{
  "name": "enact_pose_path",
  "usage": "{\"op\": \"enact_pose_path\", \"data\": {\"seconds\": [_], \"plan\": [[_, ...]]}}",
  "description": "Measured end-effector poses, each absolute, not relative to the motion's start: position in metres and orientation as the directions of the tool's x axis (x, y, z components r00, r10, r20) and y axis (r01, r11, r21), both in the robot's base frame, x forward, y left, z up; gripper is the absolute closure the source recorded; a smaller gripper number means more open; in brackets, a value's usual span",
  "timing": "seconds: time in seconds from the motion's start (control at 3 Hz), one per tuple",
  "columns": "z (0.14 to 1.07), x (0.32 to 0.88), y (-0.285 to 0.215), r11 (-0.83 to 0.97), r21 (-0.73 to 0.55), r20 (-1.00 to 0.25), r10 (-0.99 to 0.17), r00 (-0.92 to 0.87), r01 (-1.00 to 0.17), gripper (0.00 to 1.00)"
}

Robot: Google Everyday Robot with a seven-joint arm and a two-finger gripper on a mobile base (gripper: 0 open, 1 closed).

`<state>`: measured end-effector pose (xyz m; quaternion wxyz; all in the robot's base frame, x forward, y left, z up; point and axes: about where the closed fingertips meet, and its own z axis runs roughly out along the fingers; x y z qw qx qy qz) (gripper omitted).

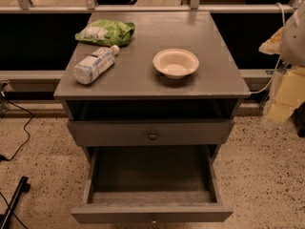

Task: Place blue plastic bottle into middle drawer

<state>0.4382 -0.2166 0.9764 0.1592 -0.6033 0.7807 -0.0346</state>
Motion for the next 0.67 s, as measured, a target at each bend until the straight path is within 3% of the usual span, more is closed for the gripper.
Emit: {"op": "enact_pose_path", "data": {"seconds": [0.67], "plan": [[0.976,0.448,-0.203,0.229,-0.255,-0.212,-0.961,-0.176,-0.939,0.00]]}}
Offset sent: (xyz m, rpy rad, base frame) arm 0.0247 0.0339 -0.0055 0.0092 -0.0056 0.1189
